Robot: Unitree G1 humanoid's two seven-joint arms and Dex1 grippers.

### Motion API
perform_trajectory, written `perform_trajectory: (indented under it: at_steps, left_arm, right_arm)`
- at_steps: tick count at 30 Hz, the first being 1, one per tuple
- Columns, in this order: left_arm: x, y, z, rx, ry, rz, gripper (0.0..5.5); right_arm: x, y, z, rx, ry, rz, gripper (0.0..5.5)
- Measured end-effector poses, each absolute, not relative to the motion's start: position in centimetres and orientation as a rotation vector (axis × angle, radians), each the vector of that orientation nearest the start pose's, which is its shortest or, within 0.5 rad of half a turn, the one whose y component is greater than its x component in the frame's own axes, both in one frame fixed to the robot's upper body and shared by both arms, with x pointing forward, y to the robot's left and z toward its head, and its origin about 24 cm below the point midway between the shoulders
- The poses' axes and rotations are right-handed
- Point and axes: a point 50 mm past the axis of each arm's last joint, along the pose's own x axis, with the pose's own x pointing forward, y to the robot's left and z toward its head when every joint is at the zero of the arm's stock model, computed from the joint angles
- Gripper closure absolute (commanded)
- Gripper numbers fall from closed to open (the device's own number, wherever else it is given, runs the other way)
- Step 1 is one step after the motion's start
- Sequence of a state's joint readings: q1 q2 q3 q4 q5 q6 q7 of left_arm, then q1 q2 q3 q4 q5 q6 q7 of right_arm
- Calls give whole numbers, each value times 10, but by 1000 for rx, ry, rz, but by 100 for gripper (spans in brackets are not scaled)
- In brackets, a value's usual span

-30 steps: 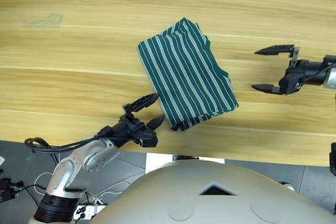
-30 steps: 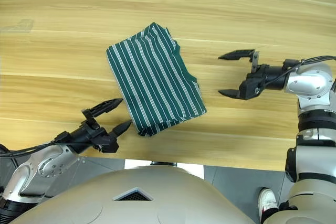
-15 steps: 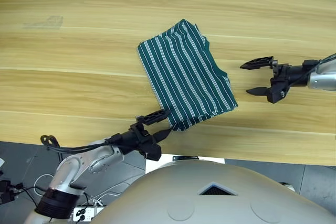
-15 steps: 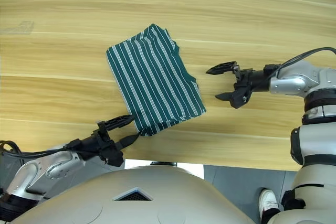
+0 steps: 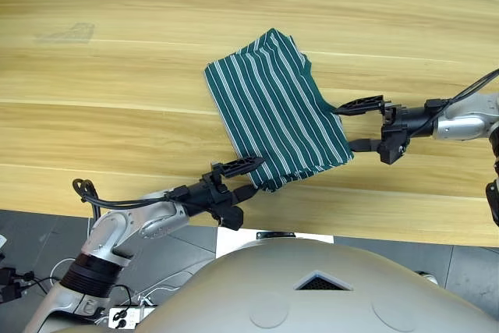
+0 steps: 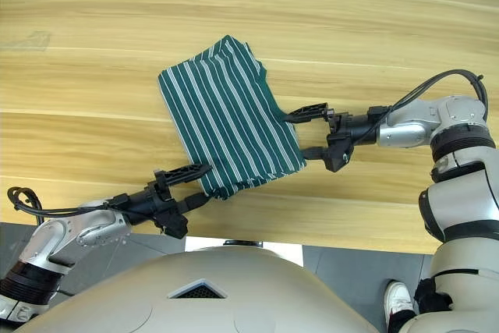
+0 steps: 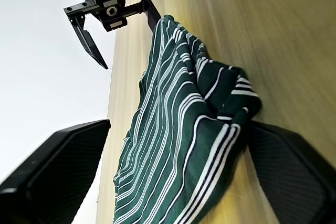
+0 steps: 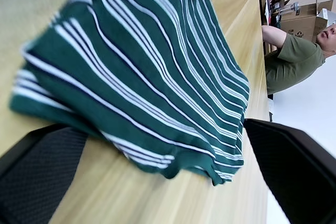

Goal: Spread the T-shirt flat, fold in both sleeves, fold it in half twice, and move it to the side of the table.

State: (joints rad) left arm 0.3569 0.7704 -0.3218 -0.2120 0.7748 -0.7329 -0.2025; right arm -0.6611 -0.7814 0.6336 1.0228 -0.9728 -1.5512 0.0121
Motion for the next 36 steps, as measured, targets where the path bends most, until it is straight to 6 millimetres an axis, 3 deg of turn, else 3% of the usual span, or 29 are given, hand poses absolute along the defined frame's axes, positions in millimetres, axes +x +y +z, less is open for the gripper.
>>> perform_trajectory:
  at_steps: [5,7,22,33,36]
  left_arm:
    - [122,158,26,1215,-364,-1180,82]
    - [123,158,26,1214,-367,-1182,125]
    - [118,160,13,1202,-310,-1232,387]
    - [121,162,18,1227,-333,-1234,483]
    - [122,162,19,1230,-340,-1232,505]
  right_arm:
    - [236,-219,37,-1179,-453,1601,10]
    - [235,-218,37,-1171,-452,1601,10]
    - [224,-218,26,-1144,-399,1672,303]
    - [215,-216,18,-1111,-364,1720,521]
    - [214,-216,17,-1111,-356,1733,550]
